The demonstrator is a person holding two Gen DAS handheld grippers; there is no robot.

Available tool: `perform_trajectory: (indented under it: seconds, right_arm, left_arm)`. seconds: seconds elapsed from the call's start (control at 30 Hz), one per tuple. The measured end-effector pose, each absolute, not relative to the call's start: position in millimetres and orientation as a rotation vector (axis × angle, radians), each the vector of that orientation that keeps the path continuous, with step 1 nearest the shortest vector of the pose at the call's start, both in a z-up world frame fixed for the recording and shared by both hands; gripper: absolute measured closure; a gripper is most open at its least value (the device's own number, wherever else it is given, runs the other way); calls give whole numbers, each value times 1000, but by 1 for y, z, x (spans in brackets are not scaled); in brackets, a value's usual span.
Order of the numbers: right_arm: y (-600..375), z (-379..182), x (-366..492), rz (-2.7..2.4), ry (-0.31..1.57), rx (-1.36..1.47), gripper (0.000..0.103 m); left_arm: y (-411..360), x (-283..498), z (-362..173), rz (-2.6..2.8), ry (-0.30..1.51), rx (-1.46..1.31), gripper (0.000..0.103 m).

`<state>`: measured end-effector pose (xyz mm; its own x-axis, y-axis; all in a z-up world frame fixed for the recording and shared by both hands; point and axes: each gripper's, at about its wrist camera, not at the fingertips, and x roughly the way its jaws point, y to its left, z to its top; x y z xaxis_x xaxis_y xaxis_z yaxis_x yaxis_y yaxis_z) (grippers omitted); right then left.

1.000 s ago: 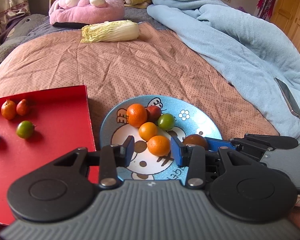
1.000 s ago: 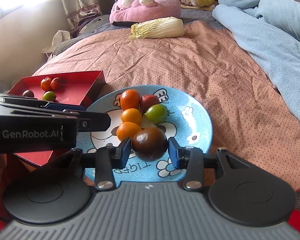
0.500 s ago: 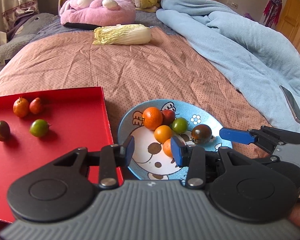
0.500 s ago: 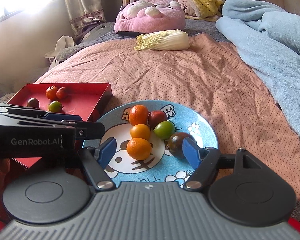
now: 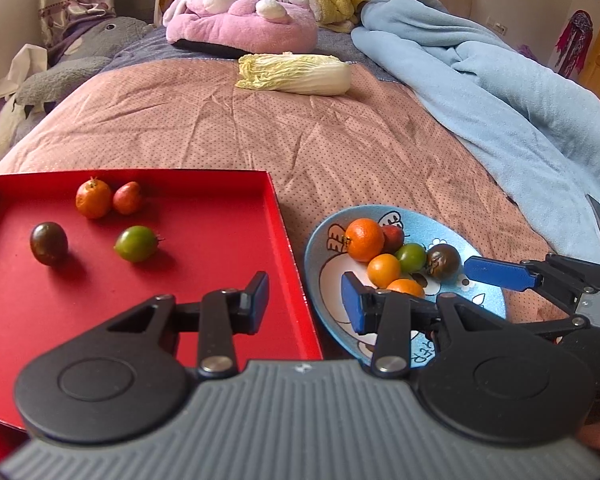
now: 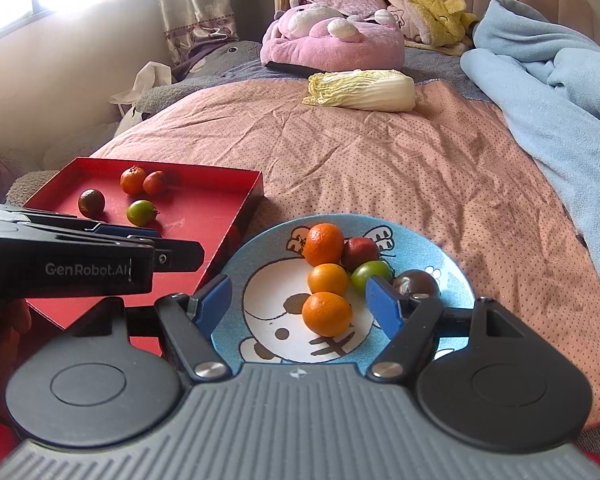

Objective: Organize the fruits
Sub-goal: 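Move both open grippers back over the red tray toward the dark tomato and lime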

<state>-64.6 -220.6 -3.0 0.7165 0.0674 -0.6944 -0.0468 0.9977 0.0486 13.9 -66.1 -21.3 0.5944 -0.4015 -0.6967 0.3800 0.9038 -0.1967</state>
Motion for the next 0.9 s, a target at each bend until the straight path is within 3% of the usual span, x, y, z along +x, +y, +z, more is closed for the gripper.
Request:
perform_trajectory:
  seconds: [0.9]
  right_arm:
    - [-141,-7,-23,223,804,-72,25]
  left_arm:
    - [17,42,-38,-267,843,-108,60]
